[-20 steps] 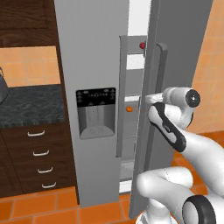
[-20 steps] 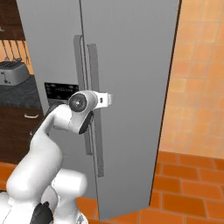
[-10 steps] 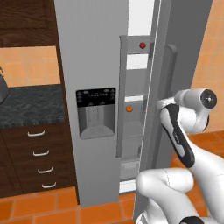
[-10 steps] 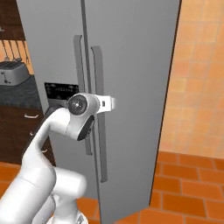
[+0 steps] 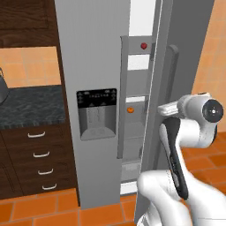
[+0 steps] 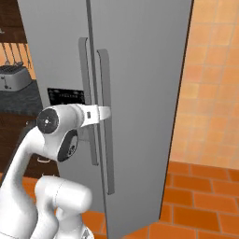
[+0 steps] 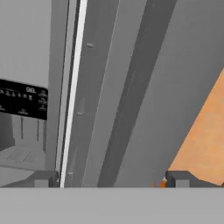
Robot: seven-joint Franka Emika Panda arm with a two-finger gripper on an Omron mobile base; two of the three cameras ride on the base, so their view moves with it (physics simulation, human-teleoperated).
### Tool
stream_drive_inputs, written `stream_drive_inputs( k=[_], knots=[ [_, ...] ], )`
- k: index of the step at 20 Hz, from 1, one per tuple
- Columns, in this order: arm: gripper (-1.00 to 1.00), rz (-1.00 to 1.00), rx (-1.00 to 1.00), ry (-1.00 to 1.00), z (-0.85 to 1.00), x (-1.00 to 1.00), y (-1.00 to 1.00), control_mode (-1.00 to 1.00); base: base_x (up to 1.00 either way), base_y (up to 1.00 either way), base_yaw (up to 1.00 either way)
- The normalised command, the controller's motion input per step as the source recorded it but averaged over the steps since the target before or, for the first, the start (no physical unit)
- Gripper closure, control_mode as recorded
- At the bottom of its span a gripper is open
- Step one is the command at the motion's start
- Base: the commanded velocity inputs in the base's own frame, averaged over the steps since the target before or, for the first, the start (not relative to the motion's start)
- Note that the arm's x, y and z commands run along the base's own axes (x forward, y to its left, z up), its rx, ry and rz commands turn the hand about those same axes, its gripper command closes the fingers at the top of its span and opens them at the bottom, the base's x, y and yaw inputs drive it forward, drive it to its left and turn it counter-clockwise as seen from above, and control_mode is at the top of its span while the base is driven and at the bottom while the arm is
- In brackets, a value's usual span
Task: Take the strawberry from the fridge and place it on top of the pancake, located on the dining counter.
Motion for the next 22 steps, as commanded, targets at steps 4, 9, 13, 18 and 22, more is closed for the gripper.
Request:
stream_drive_inputs(
  k=[4,9,13,18,22],
  knots=[
    [-1.00,-0.22,-0.28,0.09,0.48,-0.01,1.00,-1.00,0.00,0.00,0.00],
    [-1.00,-0.24,-0.30,0.20,0.28,0.06,1.00,-1.00,0.00,0.00,0.00],
    [-1.00,-0.26,-0.22,0.17,0.05,0.36,0.60,-1.00,0.00,0.00,0.00],
    [-1.00,-0.12,-0.11,0.09,0.00,0.84,0.18,-1.00,0.00,0.00,0.00],
    [-1.00,-0.02,-0.06,0.04,-0.12,0.83,-0.11,-1.00,0.00,0.00,0.00]
  ],
)
